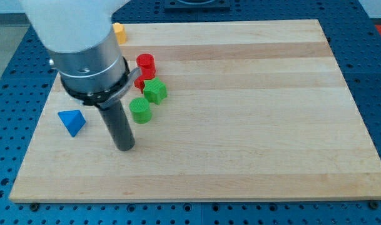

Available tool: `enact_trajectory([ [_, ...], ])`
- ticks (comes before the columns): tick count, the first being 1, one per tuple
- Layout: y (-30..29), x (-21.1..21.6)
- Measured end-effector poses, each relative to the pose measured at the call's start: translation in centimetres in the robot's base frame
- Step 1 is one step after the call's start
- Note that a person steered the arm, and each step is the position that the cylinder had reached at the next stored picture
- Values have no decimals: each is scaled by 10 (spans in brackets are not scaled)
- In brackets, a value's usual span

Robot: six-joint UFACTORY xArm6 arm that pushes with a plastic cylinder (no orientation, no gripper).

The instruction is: Push the blue triangle towards the bottom left

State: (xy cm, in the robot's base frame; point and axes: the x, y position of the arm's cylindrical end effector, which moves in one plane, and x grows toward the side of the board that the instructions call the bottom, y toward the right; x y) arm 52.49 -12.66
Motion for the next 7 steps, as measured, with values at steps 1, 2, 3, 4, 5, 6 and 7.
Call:
enact_trajectory([
  [1, 0, -33],
  [2, 0, -38],
  [3, 0, -36],
  [4, 0, -1],
  [5, -7, 29],
  [6, -45, 36],
  [7, -72, 36],
])
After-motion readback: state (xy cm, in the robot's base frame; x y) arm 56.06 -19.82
